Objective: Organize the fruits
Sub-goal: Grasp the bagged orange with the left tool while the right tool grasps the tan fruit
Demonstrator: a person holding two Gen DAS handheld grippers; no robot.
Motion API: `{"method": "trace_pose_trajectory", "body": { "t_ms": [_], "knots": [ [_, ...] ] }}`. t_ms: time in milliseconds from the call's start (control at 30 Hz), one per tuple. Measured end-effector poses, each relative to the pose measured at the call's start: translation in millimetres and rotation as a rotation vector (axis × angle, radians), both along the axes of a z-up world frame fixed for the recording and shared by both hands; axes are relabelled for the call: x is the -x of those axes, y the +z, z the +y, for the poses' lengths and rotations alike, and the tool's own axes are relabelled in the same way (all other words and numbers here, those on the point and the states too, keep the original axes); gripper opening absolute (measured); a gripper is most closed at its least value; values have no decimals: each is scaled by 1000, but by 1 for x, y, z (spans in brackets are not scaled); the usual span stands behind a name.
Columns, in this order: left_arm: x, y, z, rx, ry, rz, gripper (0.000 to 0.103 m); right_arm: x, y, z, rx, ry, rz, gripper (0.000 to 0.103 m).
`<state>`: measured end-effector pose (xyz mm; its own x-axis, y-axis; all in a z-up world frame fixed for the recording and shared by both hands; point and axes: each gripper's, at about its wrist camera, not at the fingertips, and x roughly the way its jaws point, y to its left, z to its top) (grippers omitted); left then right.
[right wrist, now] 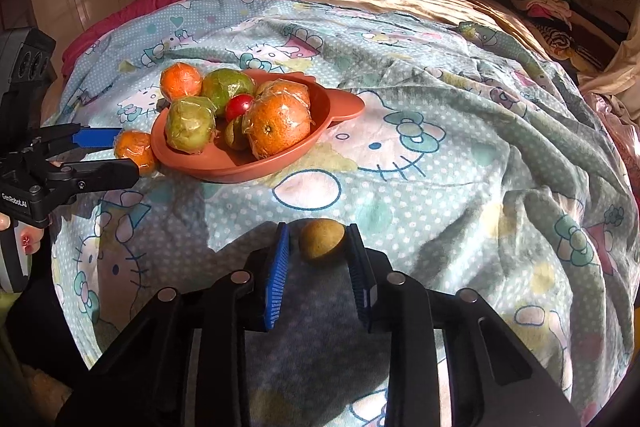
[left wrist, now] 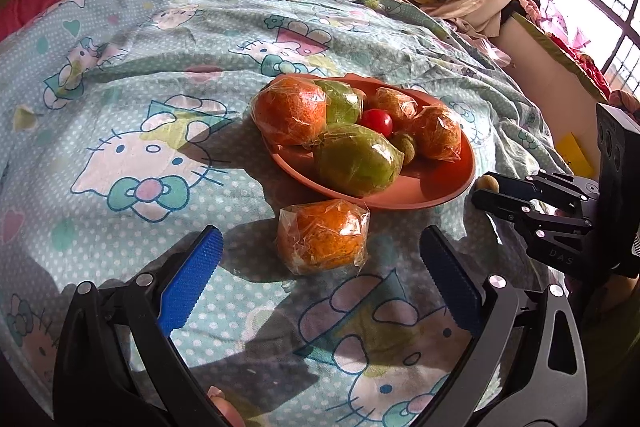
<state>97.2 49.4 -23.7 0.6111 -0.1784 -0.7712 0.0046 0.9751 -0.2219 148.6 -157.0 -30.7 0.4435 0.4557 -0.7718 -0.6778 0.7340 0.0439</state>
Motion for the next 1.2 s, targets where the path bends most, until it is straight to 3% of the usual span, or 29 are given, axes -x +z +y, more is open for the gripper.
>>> {"method": "trace_pose_trajectory", "body": {
  "t_ms": [167, 433, 833, 1200],
  "knots": [
    [-4, -5, 0, -11, 4, 4, 86, -1, -1, -1, -8, 1, 7, 23],
    [-9, -8, -2, -21, -9, -6, 38, -1, 2, -2, -19, 6, 10, 22],
    [9, 23, -16, 7, -67, -48, 36, 13, 36, -1, -101, 48, -27, 22],
    [-13, 37, -44, -6, -131, -61, 36, 8, 63, -8, -162, 37, -60, 22]
  ]
}}
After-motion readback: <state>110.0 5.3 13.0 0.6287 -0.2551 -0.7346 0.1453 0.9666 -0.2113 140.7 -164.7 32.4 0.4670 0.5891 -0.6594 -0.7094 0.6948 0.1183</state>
